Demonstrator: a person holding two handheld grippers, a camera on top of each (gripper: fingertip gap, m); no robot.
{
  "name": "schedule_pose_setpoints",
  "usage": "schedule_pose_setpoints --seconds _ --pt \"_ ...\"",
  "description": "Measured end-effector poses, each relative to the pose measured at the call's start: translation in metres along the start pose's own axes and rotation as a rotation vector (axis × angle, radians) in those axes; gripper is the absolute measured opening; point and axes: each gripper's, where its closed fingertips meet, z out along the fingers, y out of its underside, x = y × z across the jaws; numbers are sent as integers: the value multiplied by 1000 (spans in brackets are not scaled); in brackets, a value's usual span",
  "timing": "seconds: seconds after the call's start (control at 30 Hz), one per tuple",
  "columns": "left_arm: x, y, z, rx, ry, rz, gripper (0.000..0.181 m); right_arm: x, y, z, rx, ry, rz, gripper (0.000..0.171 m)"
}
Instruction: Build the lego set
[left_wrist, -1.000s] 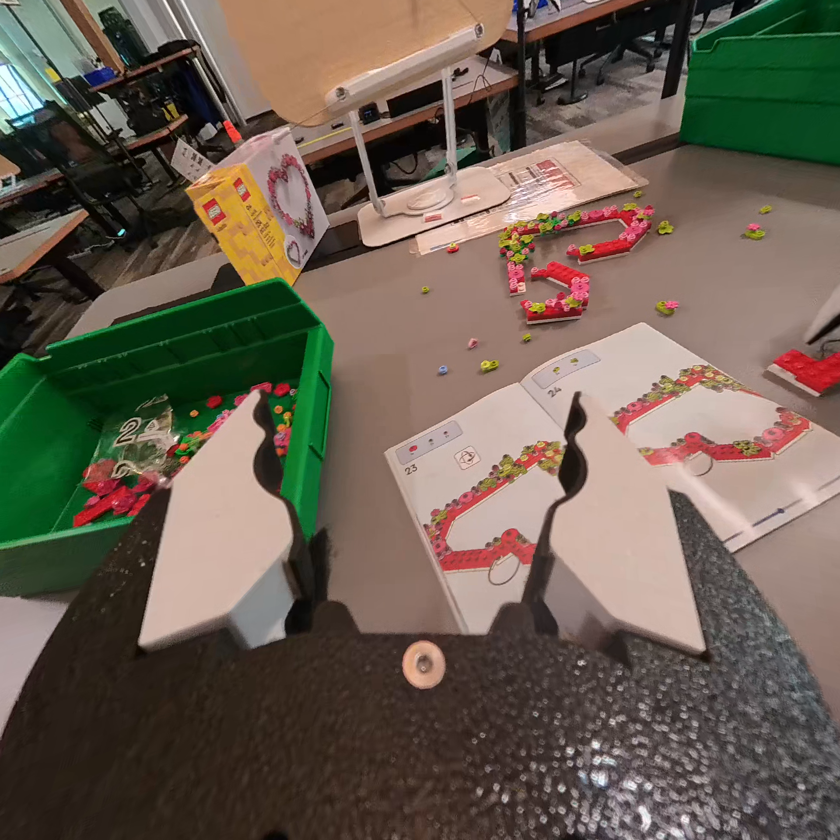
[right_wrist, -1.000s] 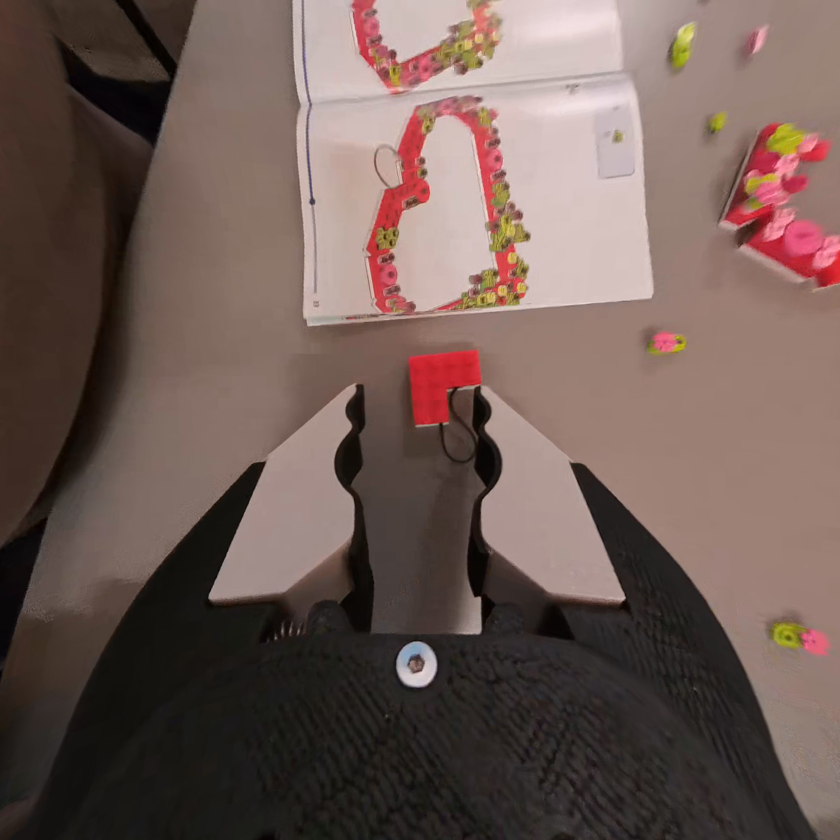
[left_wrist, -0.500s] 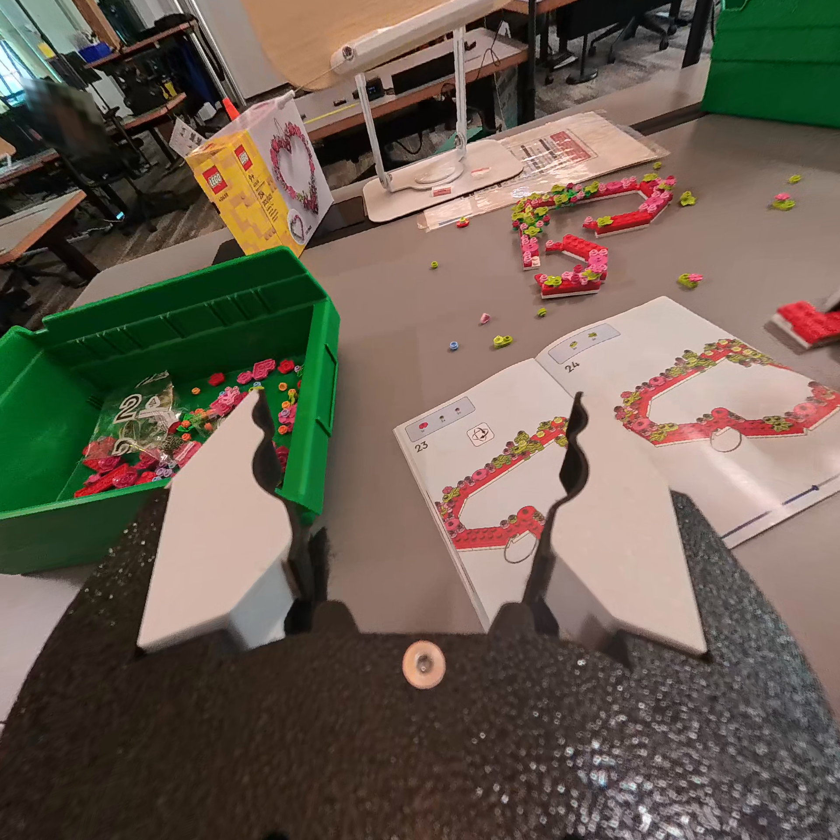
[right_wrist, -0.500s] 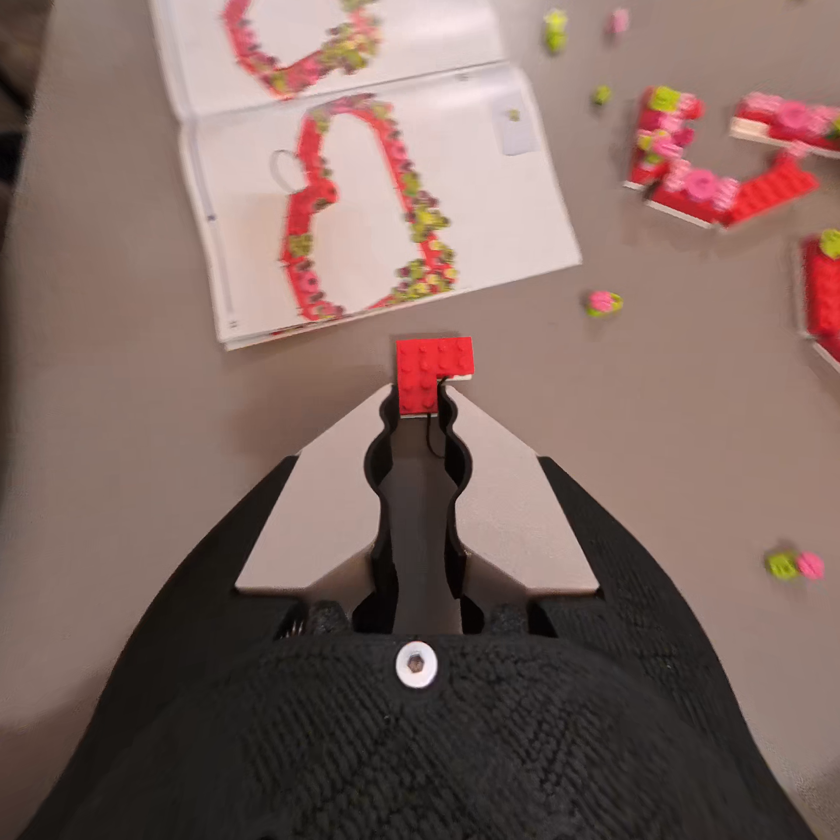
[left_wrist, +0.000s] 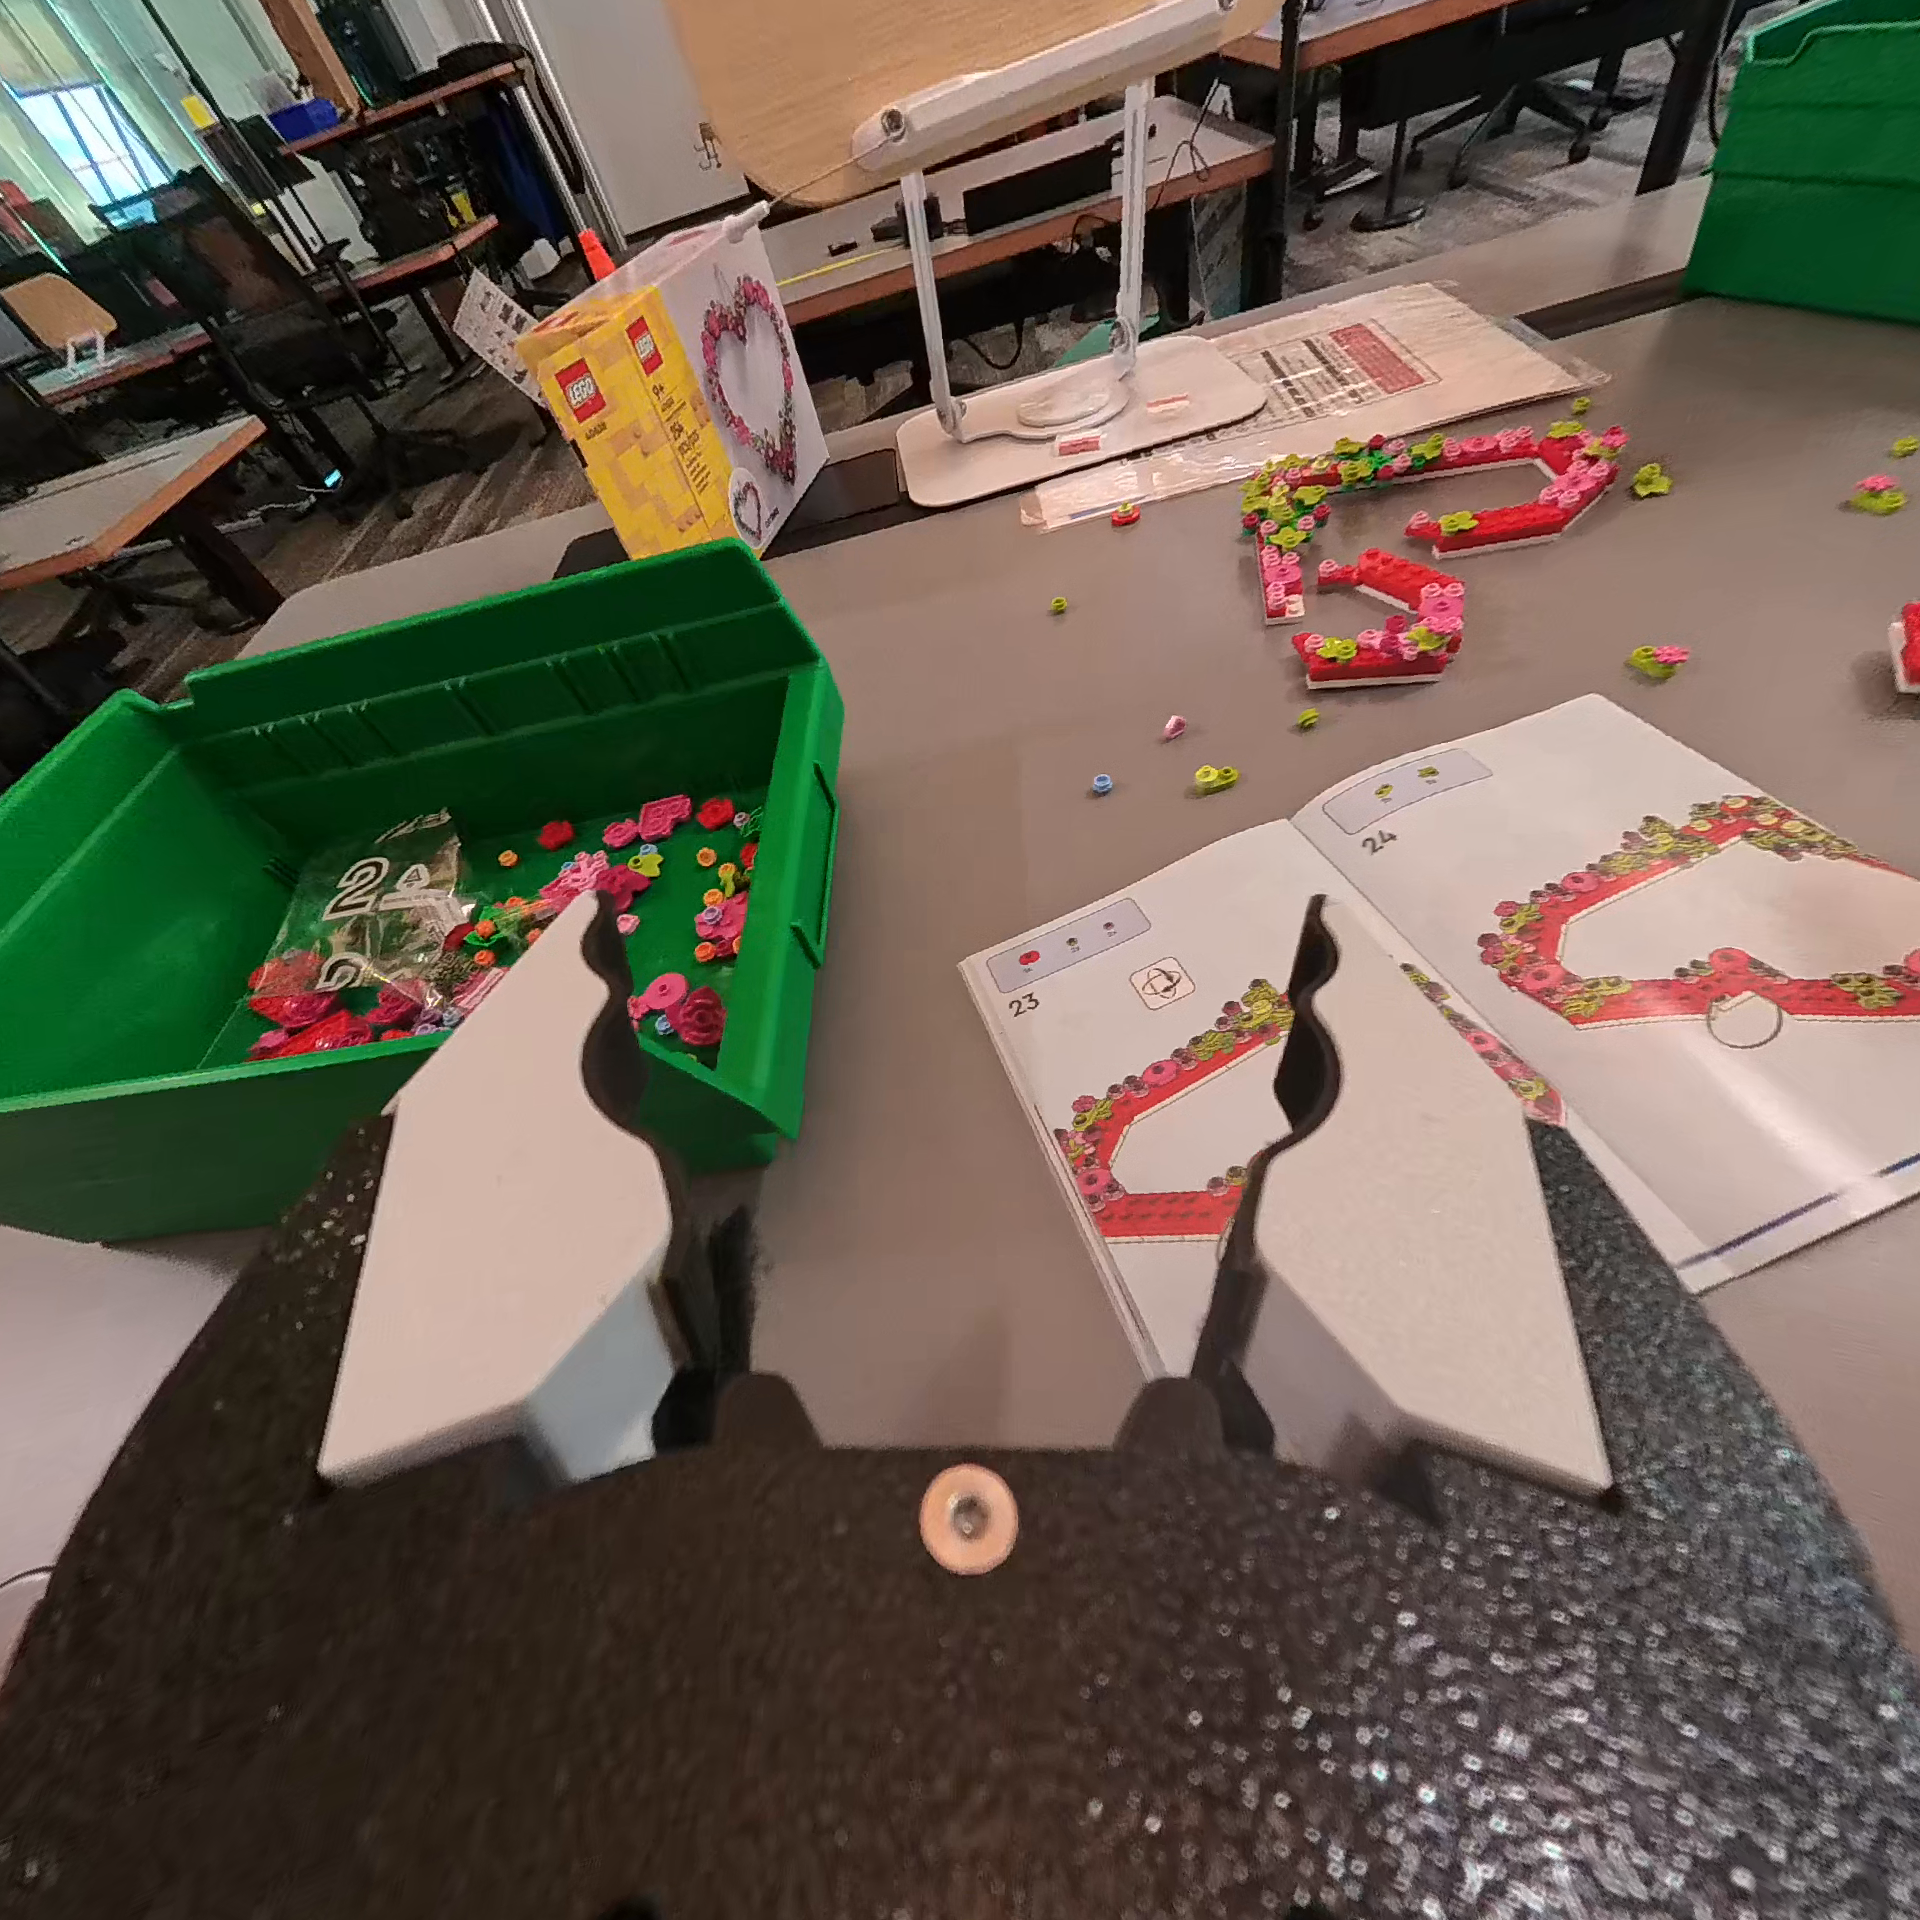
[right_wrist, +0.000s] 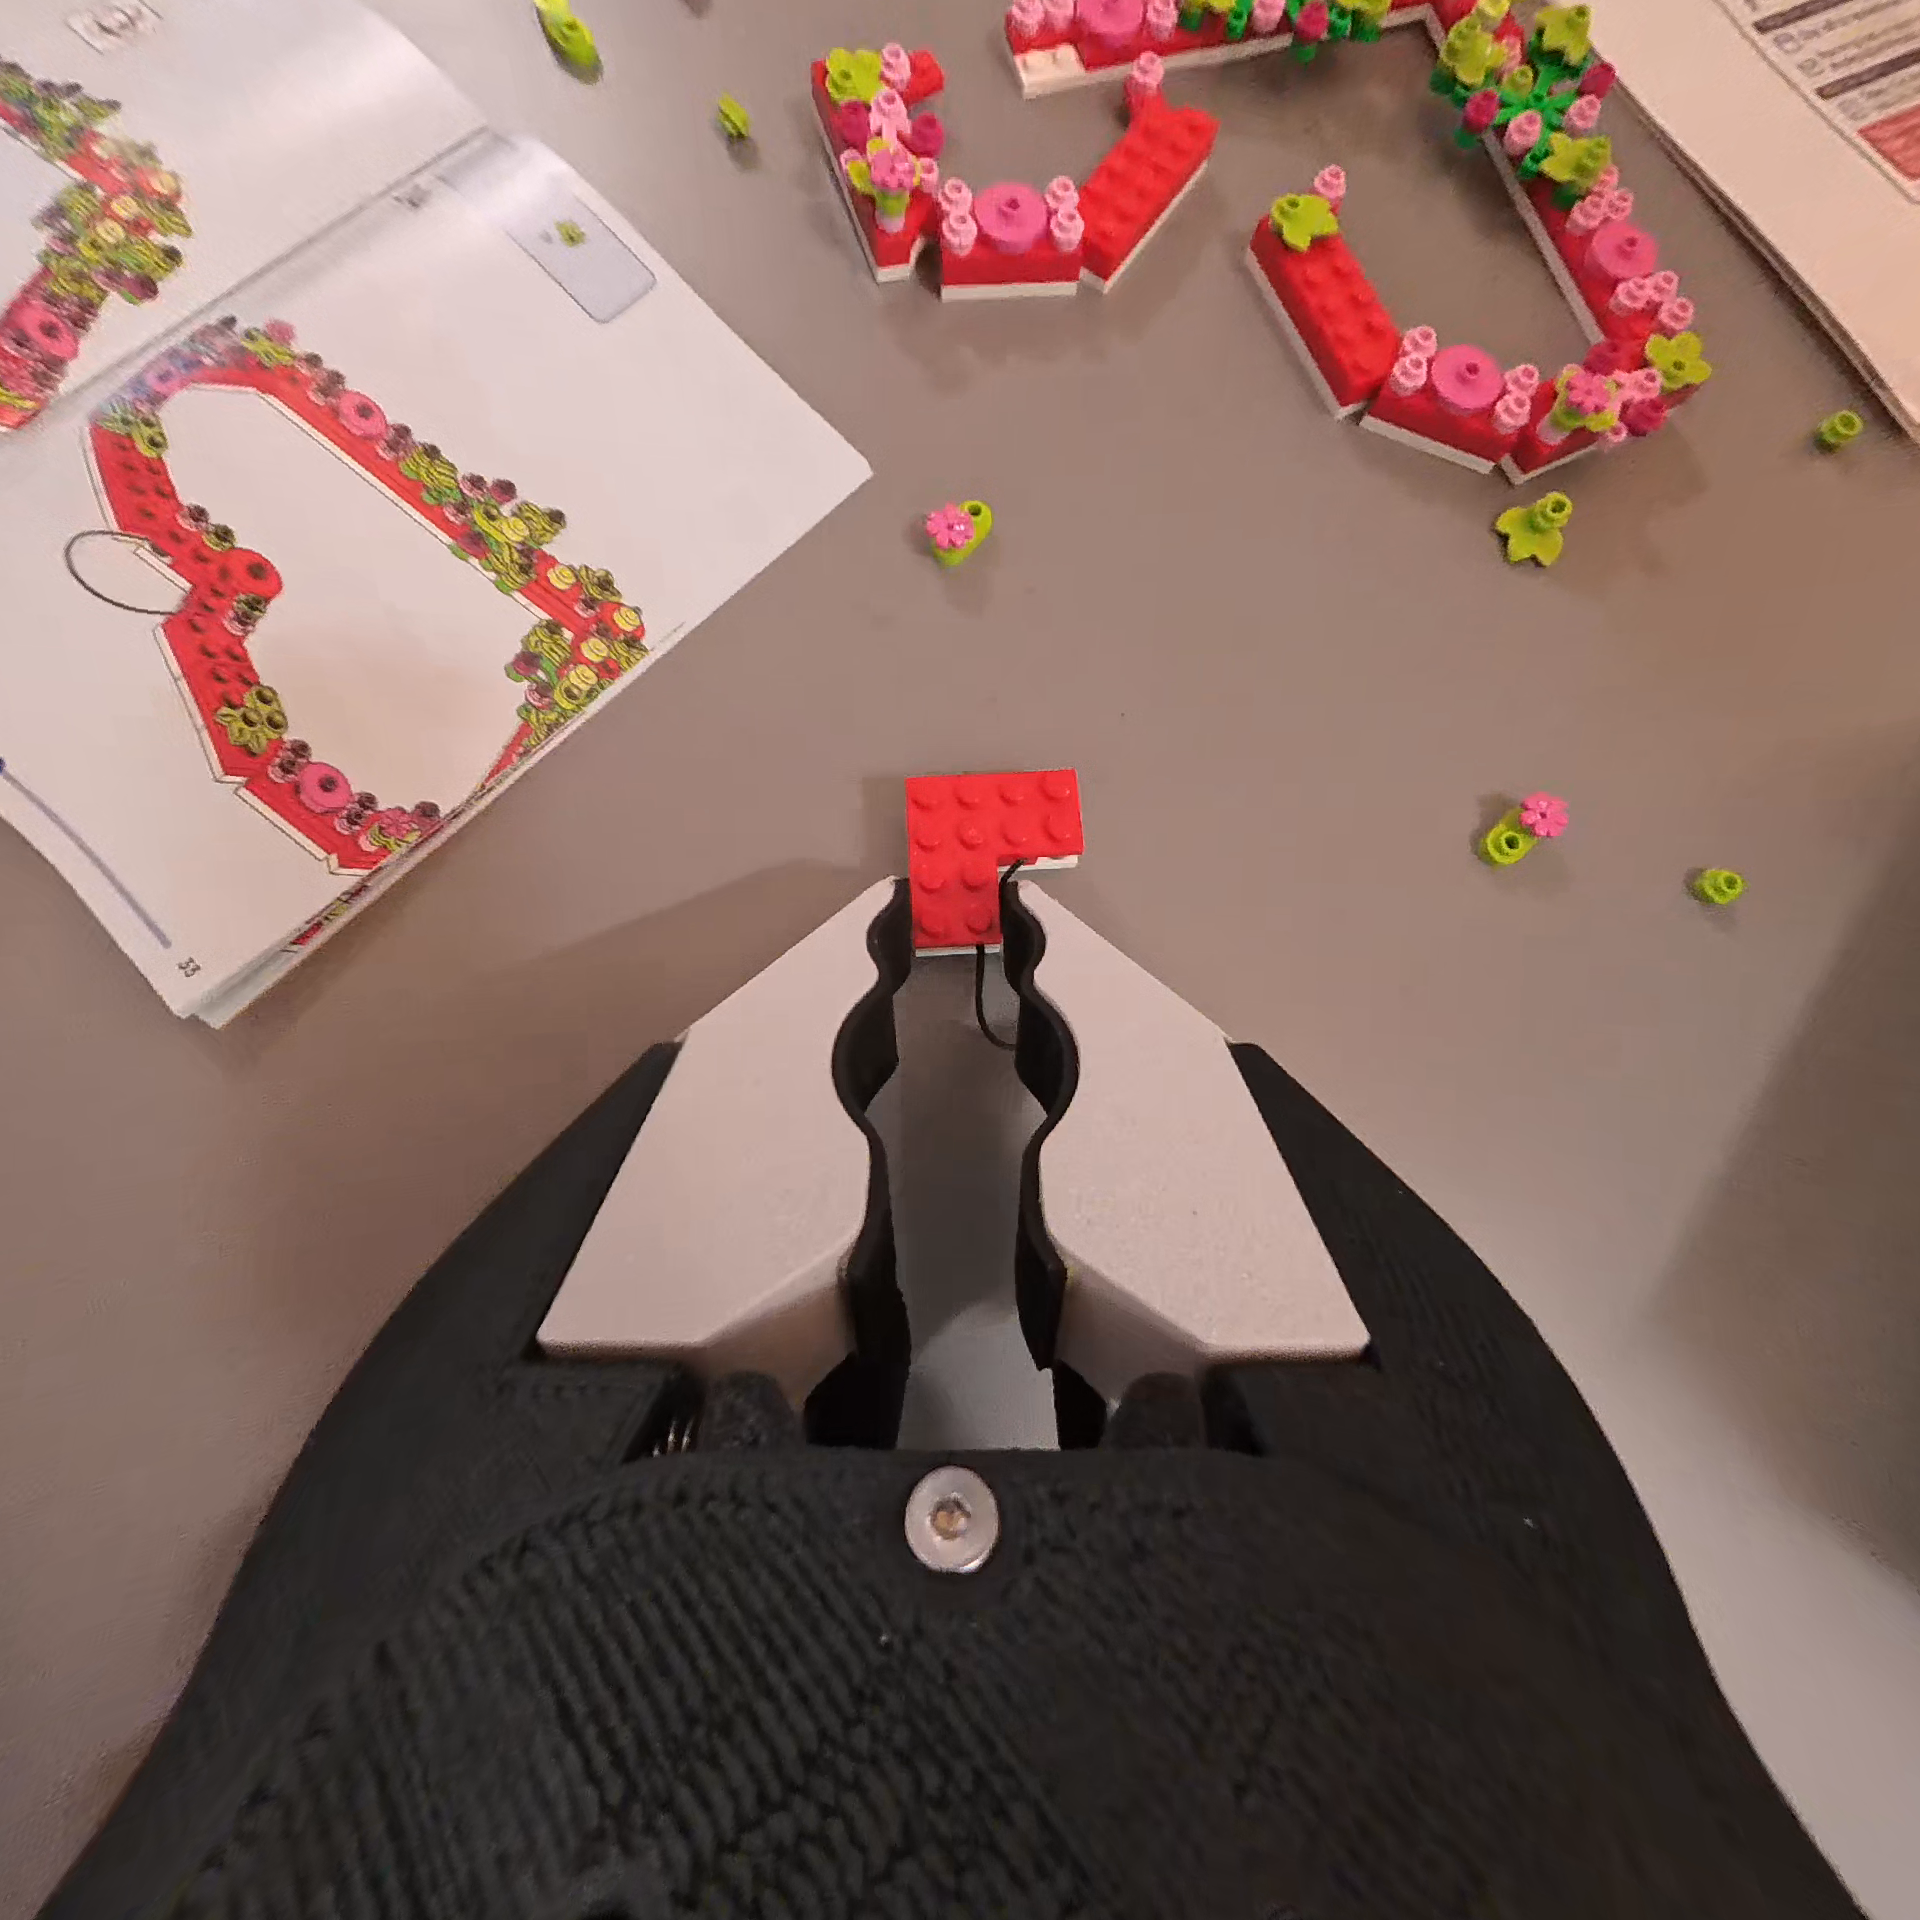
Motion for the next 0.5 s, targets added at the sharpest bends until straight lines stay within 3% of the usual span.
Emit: schedule_pose_setpoints --seconds 0.37,0.5 --pt "-7 1 -3 6 -8 -10 124 -11 3 4 -10 -85 -4 15" --pt "-6 1 -2 5 0 -13 124 -14 3 3 -3 -109 41 29"
